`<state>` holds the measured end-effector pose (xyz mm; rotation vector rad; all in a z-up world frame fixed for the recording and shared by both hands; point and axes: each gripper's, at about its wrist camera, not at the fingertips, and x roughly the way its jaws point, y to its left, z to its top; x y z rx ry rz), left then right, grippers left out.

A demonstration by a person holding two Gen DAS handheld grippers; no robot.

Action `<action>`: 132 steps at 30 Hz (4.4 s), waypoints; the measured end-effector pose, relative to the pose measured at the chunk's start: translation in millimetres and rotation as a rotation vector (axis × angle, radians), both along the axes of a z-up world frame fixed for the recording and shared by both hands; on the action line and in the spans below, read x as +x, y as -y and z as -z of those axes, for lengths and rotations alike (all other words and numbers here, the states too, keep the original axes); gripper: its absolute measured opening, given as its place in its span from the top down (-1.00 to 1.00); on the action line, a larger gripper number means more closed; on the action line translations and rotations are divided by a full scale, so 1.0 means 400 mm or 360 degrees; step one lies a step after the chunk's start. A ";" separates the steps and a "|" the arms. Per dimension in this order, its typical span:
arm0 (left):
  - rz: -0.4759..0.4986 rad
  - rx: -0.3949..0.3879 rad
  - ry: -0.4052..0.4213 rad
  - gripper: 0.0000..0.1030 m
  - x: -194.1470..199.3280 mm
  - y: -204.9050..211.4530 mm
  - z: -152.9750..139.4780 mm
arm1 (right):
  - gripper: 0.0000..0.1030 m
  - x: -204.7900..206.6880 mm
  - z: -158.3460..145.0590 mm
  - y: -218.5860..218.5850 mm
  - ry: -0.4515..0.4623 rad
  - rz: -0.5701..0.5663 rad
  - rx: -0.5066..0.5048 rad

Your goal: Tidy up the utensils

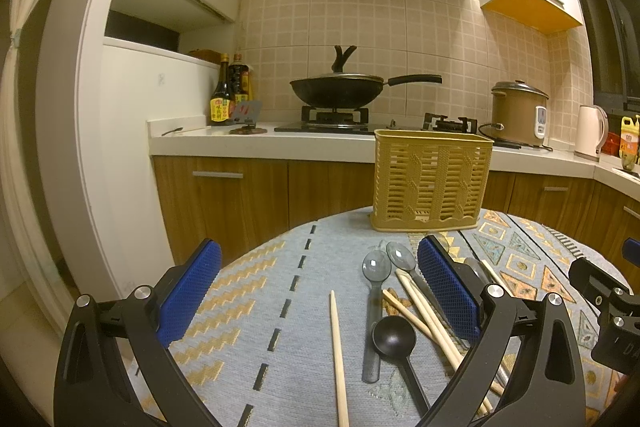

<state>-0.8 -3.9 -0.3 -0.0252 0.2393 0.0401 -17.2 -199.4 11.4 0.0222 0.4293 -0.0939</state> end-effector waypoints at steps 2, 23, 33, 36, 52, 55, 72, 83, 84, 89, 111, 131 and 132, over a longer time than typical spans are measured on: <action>0.0001 0.0001 -0.0003 -0.85 0.002 0.000 -0.002 | -0.86 0.001 0.000 0.000 -0.0002 0.0000 0.0000; 0.0575 -0.0117 -0.0884 -0.36 0.244 -0.054 0.065 | -0.73 0.139 -0.014 -0.014 -0.0453 -0.0203 0.0002; 0.0767 0.0009 -0.1240 -0.12 0.424 -0.009 0.092 | -0.40 0.317 -0.042 -0.020 -0.0701 -0.0344 -0.0036; 0.0768 0.0110 -0.1276 -0.12 0.451 0.019 0.095 | -0.40 0.354 -0.035 -0.023 -0.0745 -0.0362 -0.0038; 0.0716 0.0164 -0.1360 0.12 0.560 0.093 0.115 | -0.36 0.559 0.054 0.014 -0.1088 -0.0400 0.0196; 0.0678 0.0207 -0.1336 0.36 0.565 0.099 0.115 | -0.34 0.587 0.073 0.008 -0.1149 -0.0413 0.0219; 0.0630 0.0010 -0.1311 0.37 0.594 -0.019 0.096 | -0.06 0.710 0.156 -0.097 -0.1330 -0.0349 0.0098; 0.0614 -0.0033 -0.1180 0.37 0.576 -0.059 0.055 | 0.42 0.713 0.154 -0.169 -0.1215 -0.0352 -0.0016; 0.0614 -0.0041 -0.1159 0.37 0.569 -0.067 0.046 | 0.42 0.698 0.148 -0.162 -0.1193 -0.0353 -0.0009; 0.0627 -0.0094 -0.1031 0.38 0.533 -0.068 -0.002 | 0.42 0.627 0.073 -0.125 -0.1014 -0.0419 0.0037; 0.0684 -0.0096 -0.0334 0.39 0.437 0.041 -0.362 | 0.42 0.419 -0.344 0.054 -0.0114 -0.0514 0.0186; 0.0567 -0.0187 -0.0104 0.38 0.716 0.083 -0.412 | 0.42 0.720 -0.394 0.126 0.0155 -0.0068 -0.0027; 0.0558 -0.0184 -0.0106 0.38 0.724 0.083 -0.399 | 0.42 0.733 -0.371 0.128 0.0128 -0.0072 -0.0016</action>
